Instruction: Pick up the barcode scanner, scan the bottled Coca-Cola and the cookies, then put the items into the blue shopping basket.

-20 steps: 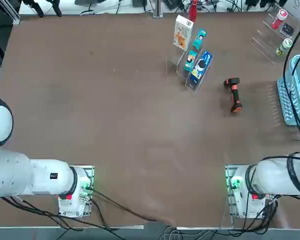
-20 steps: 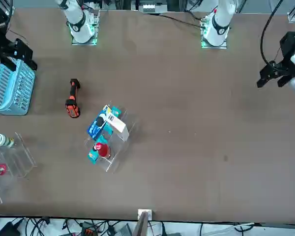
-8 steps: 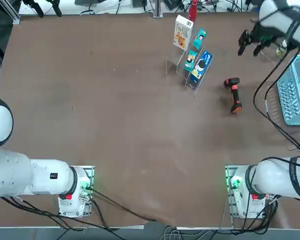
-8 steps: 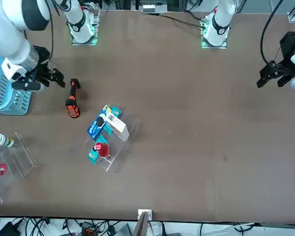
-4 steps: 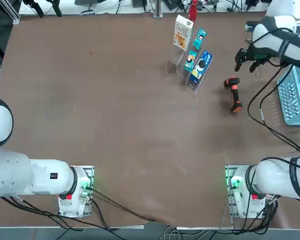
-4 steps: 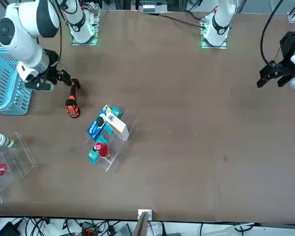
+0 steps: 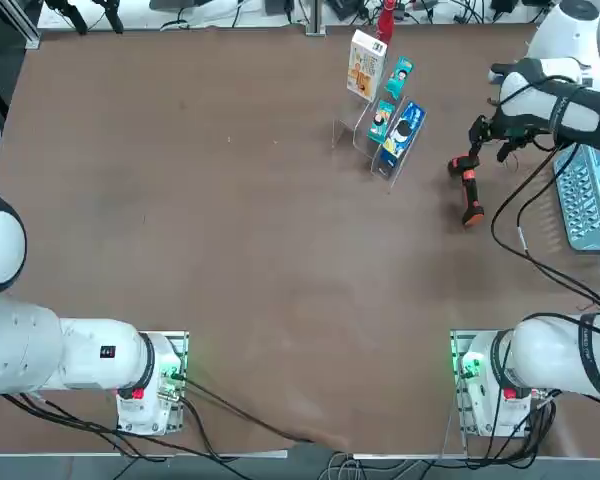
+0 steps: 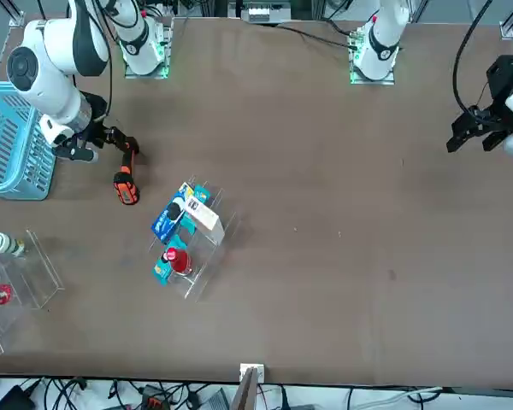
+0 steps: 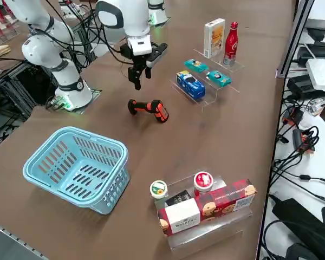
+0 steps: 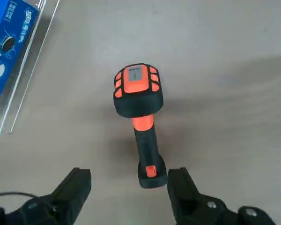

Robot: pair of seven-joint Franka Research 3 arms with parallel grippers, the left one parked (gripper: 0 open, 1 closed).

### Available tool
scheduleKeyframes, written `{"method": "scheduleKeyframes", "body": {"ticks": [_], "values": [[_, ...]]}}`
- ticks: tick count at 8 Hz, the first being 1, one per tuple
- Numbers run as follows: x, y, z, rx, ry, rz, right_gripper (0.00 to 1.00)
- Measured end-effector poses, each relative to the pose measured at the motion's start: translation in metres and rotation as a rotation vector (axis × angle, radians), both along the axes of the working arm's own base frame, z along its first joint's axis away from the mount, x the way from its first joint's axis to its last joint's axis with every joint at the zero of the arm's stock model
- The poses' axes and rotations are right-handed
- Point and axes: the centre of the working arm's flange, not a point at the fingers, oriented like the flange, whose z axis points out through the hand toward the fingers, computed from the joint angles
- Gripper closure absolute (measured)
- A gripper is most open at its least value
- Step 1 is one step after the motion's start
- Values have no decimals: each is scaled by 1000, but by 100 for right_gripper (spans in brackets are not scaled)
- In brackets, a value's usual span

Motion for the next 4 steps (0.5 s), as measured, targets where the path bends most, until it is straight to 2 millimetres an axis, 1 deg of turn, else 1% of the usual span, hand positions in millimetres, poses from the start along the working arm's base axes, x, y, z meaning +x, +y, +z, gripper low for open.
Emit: {"method": "scheduleKeyframes", "body": {"ticks": [1, 3, 4], "values": [[-3, 0, -10, 0, -16, -1, 0], [-10, -1, -41, 0, -25, 0, 0], [-11, -3, -52, 0, -18, -2, 0]]}}
